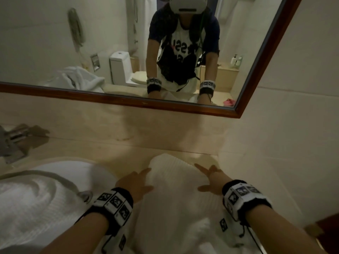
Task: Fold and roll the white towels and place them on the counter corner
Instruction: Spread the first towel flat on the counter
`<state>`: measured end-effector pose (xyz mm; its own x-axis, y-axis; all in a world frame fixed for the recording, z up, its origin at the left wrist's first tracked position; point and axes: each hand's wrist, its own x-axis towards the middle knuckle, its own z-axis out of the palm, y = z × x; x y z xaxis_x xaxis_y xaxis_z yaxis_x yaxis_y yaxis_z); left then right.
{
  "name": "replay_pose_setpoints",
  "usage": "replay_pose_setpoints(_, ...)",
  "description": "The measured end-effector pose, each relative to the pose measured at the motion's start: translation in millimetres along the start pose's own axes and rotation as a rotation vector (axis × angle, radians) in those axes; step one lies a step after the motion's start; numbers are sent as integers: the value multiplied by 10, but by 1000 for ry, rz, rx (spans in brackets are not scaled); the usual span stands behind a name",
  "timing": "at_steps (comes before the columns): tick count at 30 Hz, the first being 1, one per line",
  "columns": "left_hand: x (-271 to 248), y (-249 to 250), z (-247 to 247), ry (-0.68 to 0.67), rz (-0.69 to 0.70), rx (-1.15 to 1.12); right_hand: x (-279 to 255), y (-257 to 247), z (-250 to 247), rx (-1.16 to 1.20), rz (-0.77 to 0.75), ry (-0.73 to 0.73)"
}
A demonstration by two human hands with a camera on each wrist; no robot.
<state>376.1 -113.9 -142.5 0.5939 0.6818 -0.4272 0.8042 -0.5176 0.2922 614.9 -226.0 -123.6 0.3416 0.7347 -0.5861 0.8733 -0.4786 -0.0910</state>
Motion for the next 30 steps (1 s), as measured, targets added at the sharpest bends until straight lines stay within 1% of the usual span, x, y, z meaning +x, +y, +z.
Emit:
replay_pose_setpoints(2, 59, 65, 97, -65, 26, -39, 50, -116, 87, -27, -65, -3)
replay_pose_setpoints(4, 102, 124, 179, -88, 63, -78, 85, -169, 168, -58, -99, 46)
replay_pose_setpoints(5, 110, 142, 199, -109, 59, -100, 109, -163, 196, -57, -87, 72)
replay_pose_setpoints(7, 114, 146, 201, -162, 52, -151, 139, -126, 210, -12, -39, 75)
replay_pose_setpoints(9, 99, 131, 188, -169, 53, -188, 154, -110, 212, 19, -35, 69)
replay_pose_setpoints(11, 64, 149, 172, -123, 75, -189, 113, -151, 223, 11, -88, 102)
replay_pose_setpoints(12, 48, 152, 145, -103, 89, -174, 73, -173, 227, -17, -125, 145)
replay_pose_setpoints(14, -13, 140, -3, -73, 119, -123, -49, -171, 179, -124, -177, 250)
replay_pose_setpoints(16, -56, 113, -271, -13, 97, -66, -190, -114, 12, -227, -185, 388)
replay_pose_setpoints(18, -44, 143, -592, 126, 84, 27, -343, -74, -263, -326, -184, 549)
replay_pose_setpoints(20, -5, 237, -862, 274, 115, 147, -380, -16, -503, -385, -163, 809)
replay_pose_setpoints(21, 16, 277, -914, 328, 162, 185, -419, -22, -584, -386, -157, 874)
replay_pose_setpoints(22, 28, 314, -909, 357, 227, 223, -449, -36, -617, -423, -153, 881)
replay_pose_setpoints(23, 36, 354, -853, 339, 274, 271, -453, -32, -579, -448, -134, 749)
replay_pose_setpoints(24, 36, 357, -747, 291, 316, 281, -415, 9, -454, -473, -134, 592)
replay_pose_setpoints(25, 16, 338, -615, 221, 314, 223, -372, 64, -282, -463, -146, 400)
replay_pose_setpoints(26, -1, 286, -472, 138, 265, 139, -363, 109, -102, -421, -139, 222)
replay_pose_setpoints(27, 4, 205, -333, 106, 231, 79, -353, 145, 42, -377, -128, 131)
replay_pose_setpoints(28, 30, 113, -229, 115, 201, 47, -327, 181, 147, -336, -123, 118)
replay_pose_setpoints(30, 112, -90, -112, 152, 84, 19, -243, 256, 199, -228, -102, 194)
